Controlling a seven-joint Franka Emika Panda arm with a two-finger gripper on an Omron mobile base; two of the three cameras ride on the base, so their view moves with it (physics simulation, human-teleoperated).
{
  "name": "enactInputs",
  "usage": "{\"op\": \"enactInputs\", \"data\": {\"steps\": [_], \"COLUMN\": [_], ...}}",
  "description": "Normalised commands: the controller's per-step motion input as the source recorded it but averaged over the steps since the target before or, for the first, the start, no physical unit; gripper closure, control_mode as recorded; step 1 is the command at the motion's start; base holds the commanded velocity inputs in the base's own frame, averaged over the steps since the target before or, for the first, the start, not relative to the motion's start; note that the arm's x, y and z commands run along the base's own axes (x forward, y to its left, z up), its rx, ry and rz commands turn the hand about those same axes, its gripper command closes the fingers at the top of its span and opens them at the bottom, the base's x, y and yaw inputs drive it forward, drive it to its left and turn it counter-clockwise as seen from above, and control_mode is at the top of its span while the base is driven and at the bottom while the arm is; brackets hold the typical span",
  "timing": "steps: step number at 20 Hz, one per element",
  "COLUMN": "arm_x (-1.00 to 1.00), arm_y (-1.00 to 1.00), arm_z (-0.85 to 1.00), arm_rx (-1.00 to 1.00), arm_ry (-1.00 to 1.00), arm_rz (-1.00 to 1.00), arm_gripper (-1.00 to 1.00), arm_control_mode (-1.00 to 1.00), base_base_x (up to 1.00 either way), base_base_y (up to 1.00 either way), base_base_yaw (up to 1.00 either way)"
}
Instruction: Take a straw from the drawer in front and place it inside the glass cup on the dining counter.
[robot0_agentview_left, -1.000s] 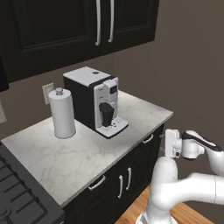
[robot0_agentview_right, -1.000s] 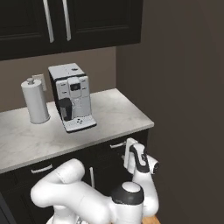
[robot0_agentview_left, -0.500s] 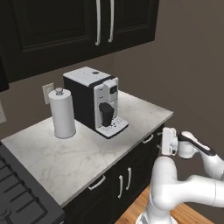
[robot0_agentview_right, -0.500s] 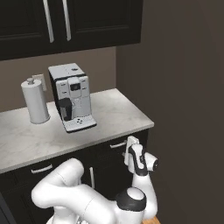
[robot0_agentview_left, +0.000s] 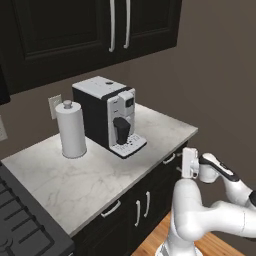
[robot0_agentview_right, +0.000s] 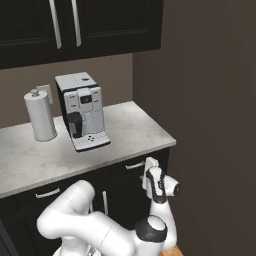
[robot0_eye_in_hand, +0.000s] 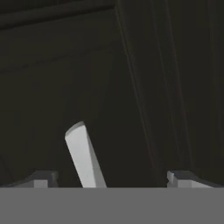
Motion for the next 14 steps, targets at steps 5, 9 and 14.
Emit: {"op": "enactInputs", "data": {"steps": [5, 9, 14], "arm_x": [0.36, 0.26, 0.21], "arm_y": [0.02, 0.05, 0.09], "arm_z": [-0.12, -0.12, -0.32], "arm_rx": [0.0, 0.0, 0.0], "arm_ry": [-0.01, -0.02, 0.0], "arm_rz": [0.0, 0.0, 0.0], "arm_gripper": [-1.0, -1.0, -1.0], "arm_control_mode": [-1.0, -1.0, -1.0], "base_base_x": [0.0, 0.0, 0.0], "base_base_y": [0.0, 0.0, 0.0], "base_base_yaw": [0.0, 0.0, 0.0]}}
